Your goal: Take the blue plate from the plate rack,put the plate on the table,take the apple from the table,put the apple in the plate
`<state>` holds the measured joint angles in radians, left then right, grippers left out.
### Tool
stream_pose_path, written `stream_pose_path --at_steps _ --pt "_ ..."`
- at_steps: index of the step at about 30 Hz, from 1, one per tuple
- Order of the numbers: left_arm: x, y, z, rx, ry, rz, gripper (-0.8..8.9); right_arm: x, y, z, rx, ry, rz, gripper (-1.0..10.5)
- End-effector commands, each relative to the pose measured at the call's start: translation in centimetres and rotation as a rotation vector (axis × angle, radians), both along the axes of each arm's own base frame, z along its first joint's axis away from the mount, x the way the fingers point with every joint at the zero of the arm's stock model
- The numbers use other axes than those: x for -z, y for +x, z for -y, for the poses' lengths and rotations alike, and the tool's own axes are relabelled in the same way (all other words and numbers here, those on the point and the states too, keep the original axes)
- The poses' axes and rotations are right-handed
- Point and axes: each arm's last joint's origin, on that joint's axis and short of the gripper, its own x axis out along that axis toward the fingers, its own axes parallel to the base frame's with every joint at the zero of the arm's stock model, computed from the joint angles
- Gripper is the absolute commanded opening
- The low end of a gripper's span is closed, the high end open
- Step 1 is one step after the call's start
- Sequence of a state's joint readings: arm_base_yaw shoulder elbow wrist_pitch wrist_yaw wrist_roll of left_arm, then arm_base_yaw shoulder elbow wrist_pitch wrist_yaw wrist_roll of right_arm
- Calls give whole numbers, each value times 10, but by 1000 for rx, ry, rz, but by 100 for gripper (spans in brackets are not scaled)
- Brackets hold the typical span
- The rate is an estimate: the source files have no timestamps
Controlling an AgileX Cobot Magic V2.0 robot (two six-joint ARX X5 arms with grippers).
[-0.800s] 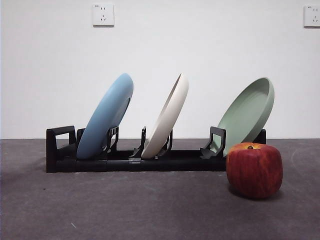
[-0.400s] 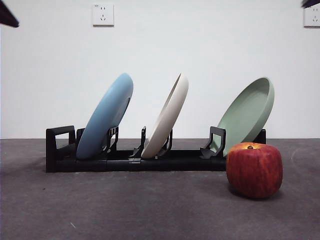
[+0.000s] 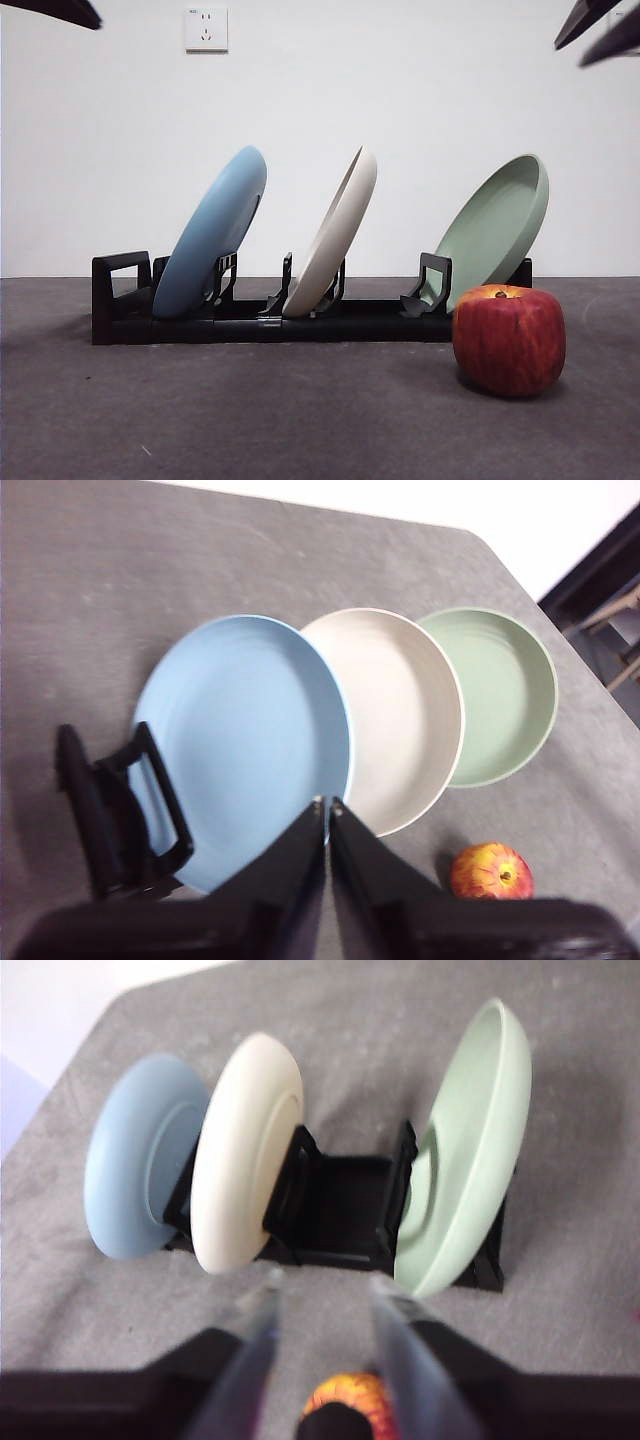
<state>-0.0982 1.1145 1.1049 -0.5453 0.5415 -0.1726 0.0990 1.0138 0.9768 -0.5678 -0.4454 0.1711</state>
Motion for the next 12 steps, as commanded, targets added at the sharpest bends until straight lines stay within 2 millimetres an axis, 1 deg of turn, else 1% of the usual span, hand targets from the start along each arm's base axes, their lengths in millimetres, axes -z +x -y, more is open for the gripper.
stream_pose_path --at_steps 1,5,7,12 --pt "8 15 12 21 31 -32 190 1 1 0 -5 -7 -8 293" --pt "26 45 37 74 52 -76 199 2 1 0 -5 -7 -13 289" --pt "32 59 48 74 82 -101 288 3 0 0 -5 -8 -26 289" --pt "40 90 72 101 111 -140 285 6 -3 0 -5 -13 -74 288"
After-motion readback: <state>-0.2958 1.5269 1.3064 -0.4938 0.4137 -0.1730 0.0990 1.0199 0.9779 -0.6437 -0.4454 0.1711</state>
